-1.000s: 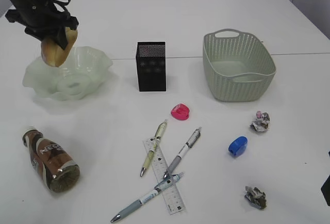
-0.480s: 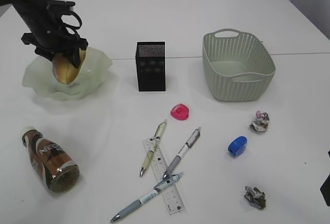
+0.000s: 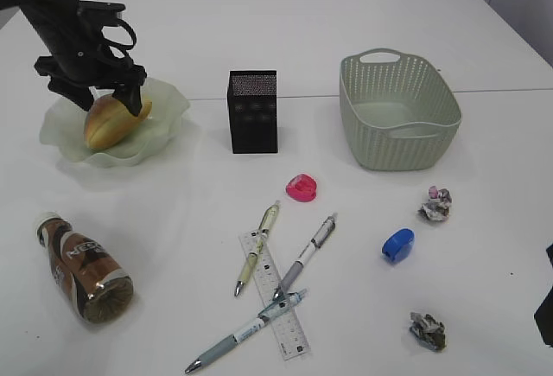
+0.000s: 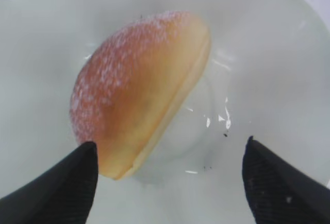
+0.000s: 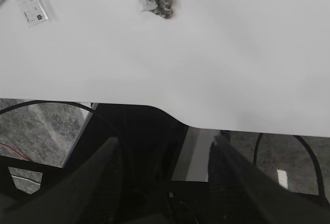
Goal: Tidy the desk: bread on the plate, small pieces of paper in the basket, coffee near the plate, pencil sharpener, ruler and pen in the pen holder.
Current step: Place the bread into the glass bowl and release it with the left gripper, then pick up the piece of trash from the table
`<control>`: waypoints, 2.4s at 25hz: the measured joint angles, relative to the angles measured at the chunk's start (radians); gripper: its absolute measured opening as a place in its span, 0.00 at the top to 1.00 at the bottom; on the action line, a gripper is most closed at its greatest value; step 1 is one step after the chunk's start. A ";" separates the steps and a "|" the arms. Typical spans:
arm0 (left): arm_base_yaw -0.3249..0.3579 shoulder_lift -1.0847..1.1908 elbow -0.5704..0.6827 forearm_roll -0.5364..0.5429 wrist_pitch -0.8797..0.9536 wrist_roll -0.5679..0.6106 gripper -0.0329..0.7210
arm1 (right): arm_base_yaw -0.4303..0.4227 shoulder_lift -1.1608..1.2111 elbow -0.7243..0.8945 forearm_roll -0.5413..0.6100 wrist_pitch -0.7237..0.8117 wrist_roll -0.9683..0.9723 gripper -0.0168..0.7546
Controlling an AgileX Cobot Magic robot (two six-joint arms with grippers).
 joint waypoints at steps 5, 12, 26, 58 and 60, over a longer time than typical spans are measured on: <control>0.000 -0.006 -0.046 0.000 0.119 -0.002 0.14 | 0.000 0.000 0.000 0.000 0.000 -0.006 0.46; 0.000 -0.046 -0.116 -0.002 0.224 -0.002 0.21 | 0.000 0.000 0.000 -0.007 0.000 -0.052 0.46; 0.000 -0.431 0.123 -0.039 0.237 -0.004 0.24 | 0.000 0.000 0.000 -0.014 -0.030 -0.054 0.46; 0.000 -1.234 0.659 -0.043 0.260 -0.040 0.26 | 0.163 0.602 -0.089 -0.102 -0.474 -0.205 0.46; 0.000 -1.234 0.659 -0.043 0.260 -0.040 0.26 | 0.163 0.624 -0.102 -0.104 -0.474 -0.205 0.46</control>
